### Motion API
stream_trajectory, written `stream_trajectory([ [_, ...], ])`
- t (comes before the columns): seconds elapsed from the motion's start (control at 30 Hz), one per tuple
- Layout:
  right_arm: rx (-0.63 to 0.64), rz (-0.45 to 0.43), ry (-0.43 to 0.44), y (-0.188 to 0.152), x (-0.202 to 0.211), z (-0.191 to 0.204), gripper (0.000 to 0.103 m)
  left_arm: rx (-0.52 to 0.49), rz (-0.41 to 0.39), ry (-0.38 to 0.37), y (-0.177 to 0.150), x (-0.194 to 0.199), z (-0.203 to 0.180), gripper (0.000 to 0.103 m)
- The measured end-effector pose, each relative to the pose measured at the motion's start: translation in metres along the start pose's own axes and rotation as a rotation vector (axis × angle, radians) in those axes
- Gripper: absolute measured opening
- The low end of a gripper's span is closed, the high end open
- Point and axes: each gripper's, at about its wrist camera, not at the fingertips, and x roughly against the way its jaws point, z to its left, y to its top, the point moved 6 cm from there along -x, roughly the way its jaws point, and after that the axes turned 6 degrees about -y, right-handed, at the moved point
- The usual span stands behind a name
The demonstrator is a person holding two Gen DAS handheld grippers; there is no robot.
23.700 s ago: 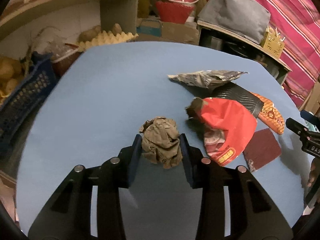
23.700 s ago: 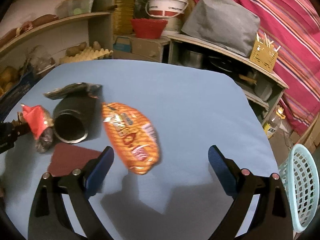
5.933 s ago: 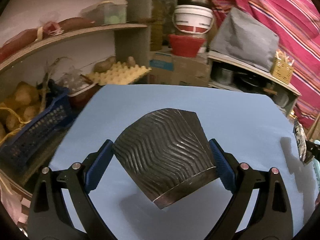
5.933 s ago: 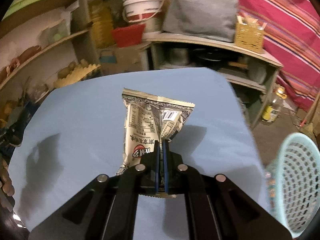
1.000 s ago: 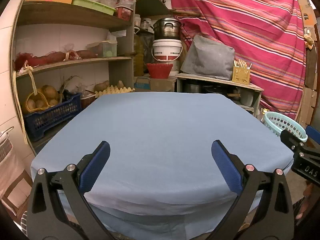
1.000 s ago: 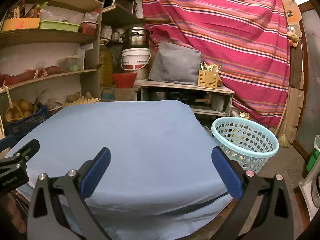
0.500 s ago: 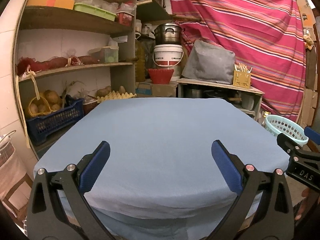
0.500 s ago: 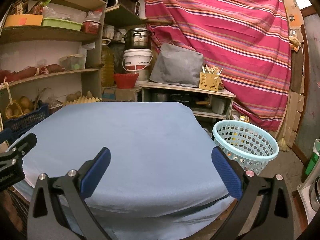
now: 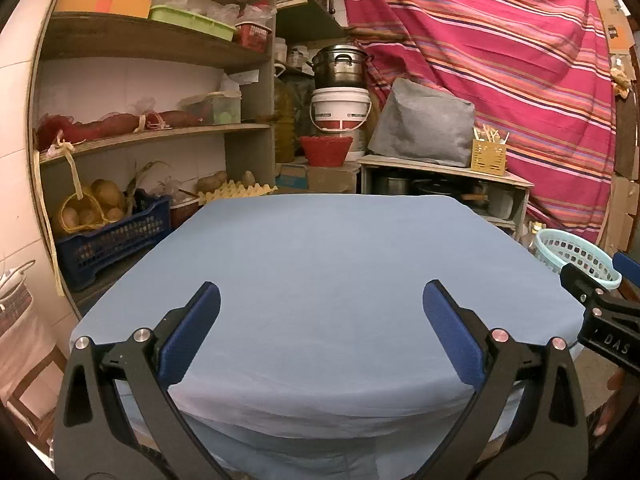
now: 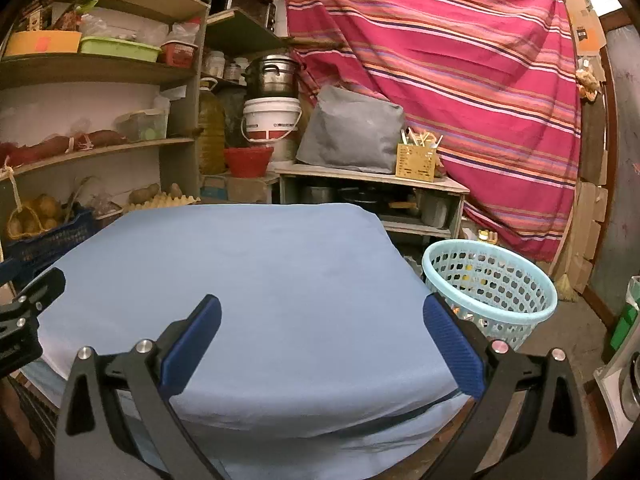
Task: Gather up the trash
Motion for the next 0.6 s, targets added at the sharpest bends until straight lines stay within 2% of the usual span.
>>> stream_trajectory([
  [0.6,0.002,0.014,0.001,-0.0038,-0.005,-0.0056,0.099,-0.008,0.002,0.004,0.0002,-0.0024,0.0007,0.098],
])
